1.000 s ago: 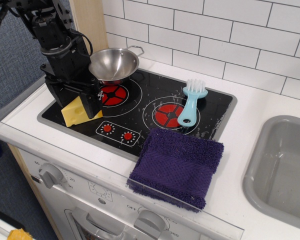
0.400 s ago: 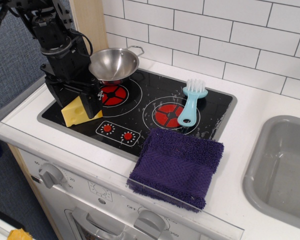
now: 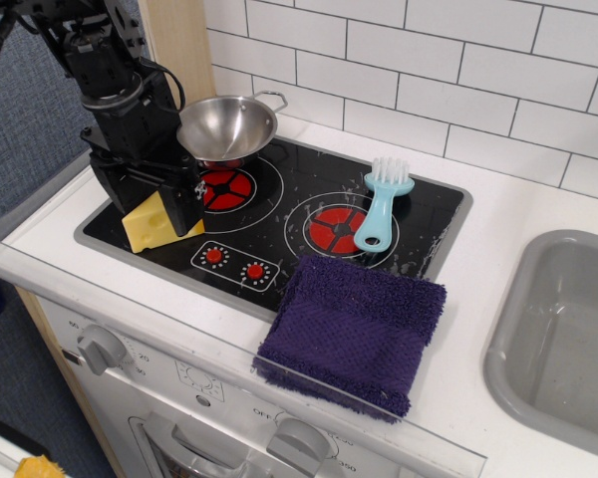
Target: Place the cheese wedge in front of the left burner
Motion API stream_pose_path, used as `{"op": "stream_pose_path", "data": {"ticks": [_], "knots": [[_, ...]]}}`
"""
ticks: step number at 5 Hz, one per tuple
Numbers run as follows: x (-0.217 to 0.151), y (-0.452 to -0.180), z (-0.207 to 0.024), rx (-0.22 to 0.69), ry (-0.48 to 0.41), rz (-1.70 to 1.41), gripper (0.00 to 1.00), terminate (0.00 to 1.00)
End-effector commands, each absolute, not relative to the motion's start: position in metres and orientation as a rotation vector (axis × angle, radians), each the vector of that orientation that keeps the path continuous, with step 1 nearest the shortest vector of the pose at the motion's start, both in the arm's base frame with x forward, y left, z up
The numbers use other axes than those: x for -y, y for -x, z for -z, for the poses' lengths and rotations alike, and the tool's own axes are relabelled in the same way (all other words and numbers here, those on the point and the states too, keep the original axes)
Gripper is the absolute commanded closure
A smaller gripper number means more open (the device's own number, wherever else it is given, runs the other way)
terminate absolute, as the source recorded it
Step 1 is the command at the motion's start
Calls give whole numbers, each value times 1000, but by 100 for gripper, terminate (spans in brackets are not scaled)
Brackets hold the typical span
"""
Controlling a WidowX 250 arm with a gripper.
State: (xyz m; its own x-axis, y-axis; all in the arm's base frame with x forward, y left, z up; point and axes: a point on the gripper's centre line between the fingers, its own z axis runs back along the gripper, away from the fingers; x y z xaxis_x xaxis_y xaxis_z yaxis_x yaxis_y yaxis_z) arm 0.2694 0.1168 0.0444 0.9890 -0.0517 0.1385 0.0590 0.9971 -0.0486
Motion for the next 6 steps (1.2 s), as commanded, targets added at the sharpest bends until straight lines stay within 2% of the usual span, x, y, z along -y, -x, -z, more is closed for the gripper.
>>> {"op": "stream_pose_path", "data": {"ticks": [1,5,6], "knots": [[-119,-272,-62,183,30,61,0,0],[-119,-272,-62,183,30,61,0,0],[-119,-272,-62,183,30,61,0,100]]}}
